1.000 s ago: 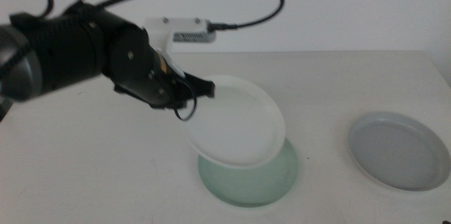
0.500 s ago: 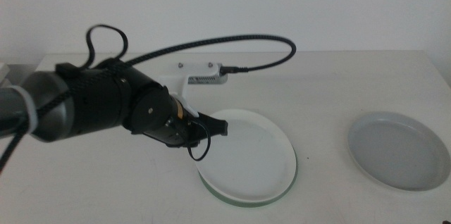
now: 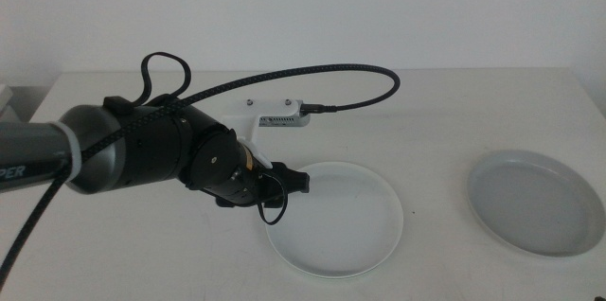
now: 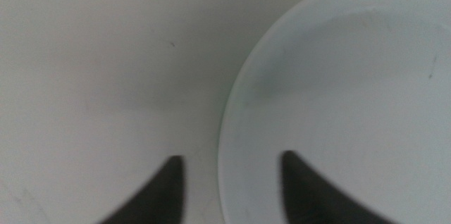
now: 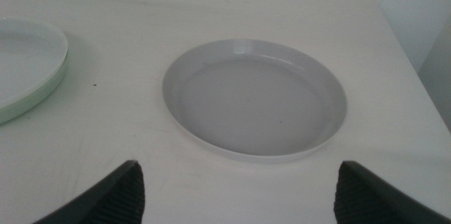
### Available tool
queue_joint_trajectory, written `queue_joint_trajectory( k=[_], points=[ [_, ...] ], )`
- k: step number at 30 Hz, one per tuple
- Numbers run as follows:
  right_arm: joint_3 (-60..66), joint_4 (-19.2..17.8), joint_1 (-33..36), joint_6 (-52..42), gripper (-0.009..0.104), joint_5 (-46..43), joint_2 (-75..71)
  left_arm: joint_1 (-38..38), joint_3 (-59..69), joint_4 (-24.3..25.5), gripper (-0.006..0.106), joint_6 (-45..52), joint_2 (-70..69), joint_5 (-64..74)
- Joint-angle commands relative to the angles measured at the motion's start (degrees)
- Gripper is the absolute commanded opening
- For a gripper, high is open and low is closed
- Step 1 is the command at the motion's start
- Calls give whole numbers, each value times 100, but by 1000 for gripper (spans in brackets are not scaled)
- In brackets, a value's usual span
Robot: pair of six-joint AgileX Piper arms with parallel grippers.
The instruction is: Stack the three bowls on top of each other.
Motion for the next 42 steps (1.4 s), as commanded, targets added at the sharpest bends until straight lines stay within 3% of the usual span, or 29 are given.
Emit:
queue_joint_trajectory(
  k=[1, 5, 18, 27, 42],
  points=[
    [-13, -38, -44, -25, 75, -426, -149, -36, -143, -49, 67, 121, -362, -220],
    [-13, -38, -44, -30, 75, -426, -149, -36, -143, -55, 106, 613, -809, -140],
    [-13, -38, -44, -30, 75, -426, -149, -41, -137, -429, 105, 2083, -3744, 1904],
    [-13, -38, -44, -30, 75, -426, -149, -41, -137, -1637, 105, 3518, -5181, 3102],
    [-13, -38, -44, -24, 75, -426, -149, -41, -137, -1655, 105, 3651, -5472, 3247]
  ],
)
